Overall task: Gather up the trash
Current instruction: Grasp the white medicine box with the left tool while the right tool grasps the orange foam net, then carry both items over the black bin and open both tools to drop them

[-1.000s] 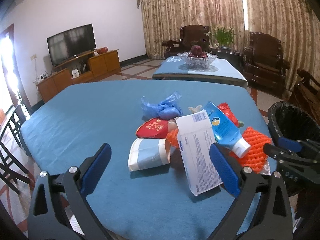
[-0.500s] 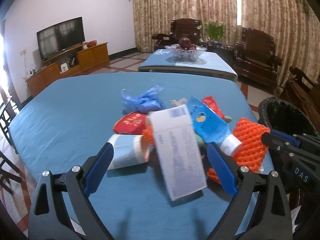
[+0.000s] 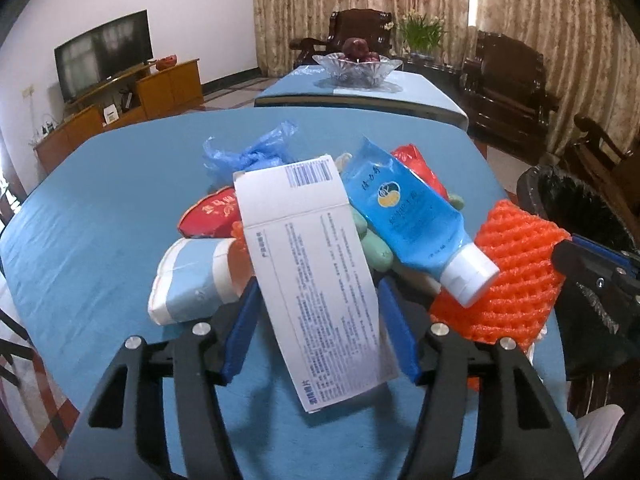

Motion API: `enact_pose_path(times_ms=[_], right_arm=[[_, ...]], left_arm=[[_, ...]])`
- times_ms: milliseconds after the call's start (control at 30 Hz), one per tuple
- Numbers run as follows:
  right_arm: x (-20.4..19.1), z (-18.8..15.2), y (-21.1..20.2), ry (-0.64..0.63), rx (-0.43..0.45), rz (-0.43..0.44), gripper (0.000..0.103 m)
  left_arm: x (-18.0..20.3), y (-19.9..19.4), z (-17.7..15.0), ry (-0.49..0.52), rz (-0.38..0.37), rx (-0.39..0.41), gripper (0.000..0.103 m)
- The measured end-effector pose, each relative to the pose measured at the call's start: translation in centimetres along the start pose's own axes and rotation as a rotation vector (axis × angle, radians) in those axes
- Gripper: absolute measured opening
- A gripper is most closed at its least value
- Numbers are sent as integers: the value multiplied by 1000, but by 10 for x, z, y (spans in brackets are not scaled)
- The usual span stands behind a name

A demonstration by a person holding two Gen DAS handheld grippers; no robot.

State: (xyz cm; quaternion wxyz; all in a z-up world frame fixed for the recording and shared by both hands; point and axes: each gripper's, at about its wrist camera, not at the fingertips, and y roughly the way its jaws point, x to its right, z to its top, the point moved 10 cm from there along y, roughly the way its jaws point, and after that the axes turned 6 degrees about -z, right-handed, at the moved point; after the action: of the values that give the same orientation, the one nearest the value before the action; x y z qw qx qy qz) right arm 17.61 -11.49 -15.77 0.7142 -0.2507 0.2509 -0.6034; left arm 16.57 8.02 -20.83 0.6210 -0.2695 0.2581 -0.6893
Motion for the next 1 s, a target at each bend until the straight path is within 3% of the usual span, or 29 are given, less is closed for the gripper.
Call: enact_pose_path(times_ms=[200, 233, 267, 433, 600, 700, 767, 833, 1000], right_arm=[[-8, 20, -19, -18, 61, 31, 14], [-10, 25, -24, -21, 77, 34, 14], [-11, 29, -28, -22, 90, 36, 14], [-10, 50, -50, 7, 147, 65, 14], [-3, 53, -58, -1, 168, 29, 14], [2, 46, -52, 9, 148, 18, 14], [4, 41, -50, 16, 135, 14, 14], [6, 37, -46, 17, 126, 12, 14], [7, 25, -31, 24, 91, 12, 14]], left_arm=[[-9, -34, 18, -16, -3, 62, 53], [-9, -41, 23, -14, -13, 75, 26], [-6, -46, 27, -16, -52, 79, 13], [-1, -56, 37, -9, -77, 96, 12], [0, -44, 26, 0, -72, 61, 12], [-1, -31, 12, 0, -59, 24, 18], [-5, -28, 9, -5, -26, 29, 48], [-7, -28, 10, 9, -3, 49, 59], [-17, -21, 14, 28, 18, 71, 70]])
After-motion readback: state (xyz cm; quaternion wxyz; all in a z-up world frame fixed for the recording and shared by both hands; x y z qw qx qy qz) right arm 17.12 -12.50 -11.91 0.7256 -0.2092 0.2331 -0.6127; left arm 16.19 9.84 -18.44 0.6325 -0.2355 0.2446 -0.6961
